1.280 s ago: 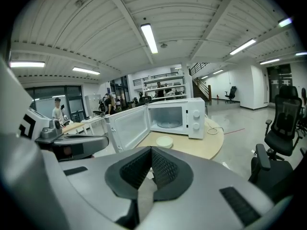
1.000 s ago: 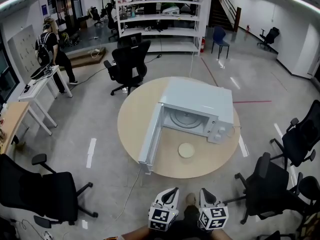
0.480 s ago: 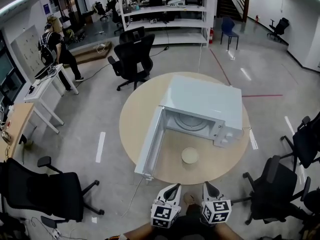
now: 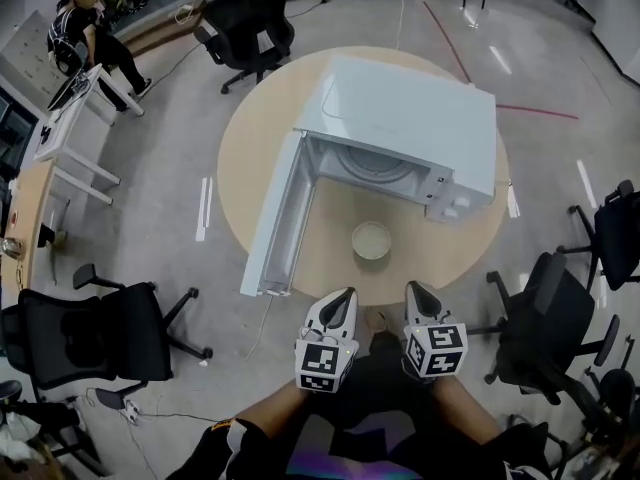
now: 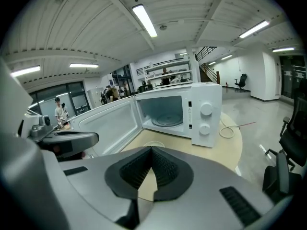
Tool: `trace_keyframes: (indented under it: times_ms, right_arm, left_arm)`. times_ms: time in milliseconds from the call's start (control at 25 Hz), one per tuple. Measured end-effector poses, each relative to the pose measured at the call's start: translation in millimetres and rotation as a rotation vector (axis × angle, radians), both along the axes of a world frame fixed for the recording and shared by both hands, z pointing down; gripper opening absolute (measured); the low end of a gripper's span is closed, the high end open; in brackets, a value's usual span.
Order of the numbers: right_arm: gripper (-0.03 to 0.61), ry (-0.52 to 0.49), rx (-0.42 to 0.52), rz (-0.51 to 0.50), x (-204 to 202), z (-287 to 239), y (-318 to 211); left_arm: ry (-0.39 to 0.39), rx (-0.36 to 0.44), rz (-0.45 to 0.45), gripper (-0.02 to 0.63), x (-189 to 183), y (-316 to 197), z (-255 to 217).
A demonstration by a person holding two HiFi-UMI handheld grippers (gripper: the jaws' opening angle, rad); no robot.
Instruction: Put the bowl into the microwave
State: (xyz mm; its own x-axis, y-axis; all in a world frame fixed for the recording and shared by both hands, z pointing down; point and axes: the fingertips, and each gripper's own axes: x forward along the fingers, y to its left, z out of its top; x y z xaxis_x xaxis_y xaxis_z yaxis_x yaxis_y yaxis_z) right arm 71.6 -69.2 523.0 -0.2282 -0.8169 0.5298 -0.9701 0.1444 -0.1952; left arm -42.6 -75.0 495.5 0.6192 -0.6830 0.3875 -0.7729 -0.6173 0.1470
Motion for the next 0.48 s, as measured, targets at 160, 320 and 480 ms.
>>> trace_keyframes:
  times_ms: [160, 320, 480]
  right_arm:
    - [0.015, -0.013, -0.022, -0.046, 6.7, 11.0, -26.7]
    - [0.015, -0.036, -0.048, -0.084, 11.7, 21.4, -46.0]
    - [0.017, -0.05, -0.075, -0.132, 14.8, 33.9, -65.0]
  left_arm:
    - [-0.023, 0.009, -0.04, 0.046, 6.8, -24.0, 2.3]
    - [-0.049, -0.002, -0.076, 0.046, 10.0, -36.1, 5.1]
    - [-0.081, 0.0, -0.117, 0.046, 12.4, -47.3, 5.2]
